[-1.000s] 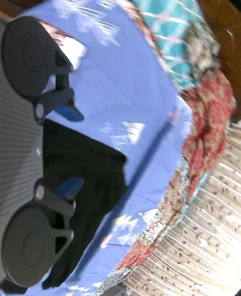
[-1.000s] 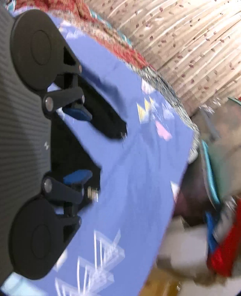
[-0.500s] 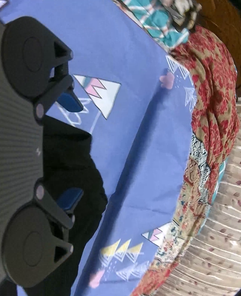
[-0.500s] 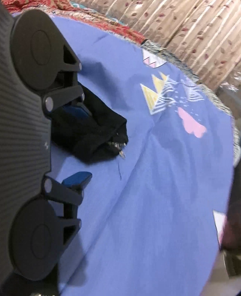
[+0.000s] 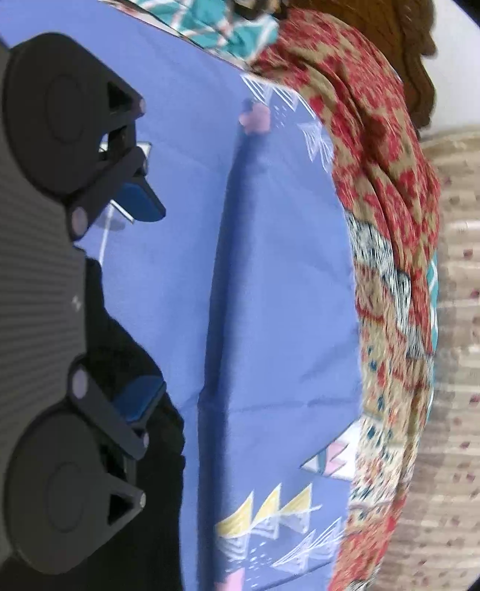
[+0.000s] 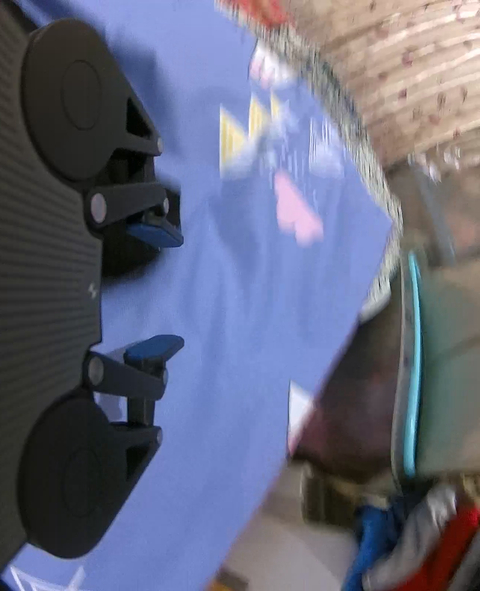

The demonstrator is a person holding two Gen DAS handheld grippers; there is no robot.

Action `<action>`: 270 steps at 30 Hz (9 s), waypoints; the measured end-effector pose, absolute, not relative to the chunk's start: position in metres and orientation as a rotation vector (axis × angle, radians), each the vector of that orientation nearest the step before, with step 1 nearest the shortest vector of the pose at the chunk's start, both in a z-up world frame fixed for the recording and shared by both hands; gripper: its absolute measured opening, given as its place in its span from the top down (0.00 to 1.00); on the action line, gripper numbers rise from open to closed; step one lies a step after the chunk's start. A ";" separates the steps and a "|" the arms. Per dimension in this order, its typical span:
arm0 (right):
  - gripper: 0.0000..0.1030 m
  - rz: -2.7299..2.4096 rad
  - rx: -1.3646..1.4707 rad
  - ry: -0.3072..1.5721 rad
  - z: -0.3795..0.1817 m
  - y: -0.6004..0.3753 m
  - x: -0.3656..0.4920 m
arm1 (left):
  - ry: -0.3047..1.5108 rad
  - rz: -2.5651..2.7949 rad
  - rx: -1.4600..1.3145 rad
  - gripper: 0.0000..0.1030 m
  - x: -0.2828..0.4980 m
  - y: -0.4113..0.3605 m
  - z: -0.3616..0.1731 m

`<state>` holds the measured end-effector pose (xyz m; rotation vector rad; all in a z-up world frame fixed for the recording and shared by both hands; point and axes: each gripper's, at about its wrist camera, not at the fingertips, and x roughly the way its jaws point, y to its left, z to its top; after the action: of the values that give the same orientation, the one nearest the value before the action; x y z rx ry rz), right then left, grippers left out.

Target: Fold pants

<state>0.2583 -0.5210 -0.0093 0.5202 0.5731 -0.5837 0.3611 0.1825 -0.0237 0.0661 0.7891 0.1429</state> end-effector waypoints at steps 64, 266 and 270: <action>0.54 -0.373 0.877 0.552 -0.024 -0.462 -0.024 | 0.702 0.030 -0.442 0.33 0.036 0.221 0.018; 0.85 0.366 0.402 0.793 -0.041 -0.136 0.104 | 0.747 -0.265 -0.394 0.57 0.065 0.114 -0.002; 0.85 0.271 0.276 0.720 -0.036 -0.147 0.099 | 0.778 -0.317 -0.371 0.65 0.079 0.088 -0.012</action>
<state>0.0995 -0.1468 -0.0355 0.2763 0.7200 0.2714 0.0793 0.0878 -0.0123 -0.3708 0.7777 -0.3170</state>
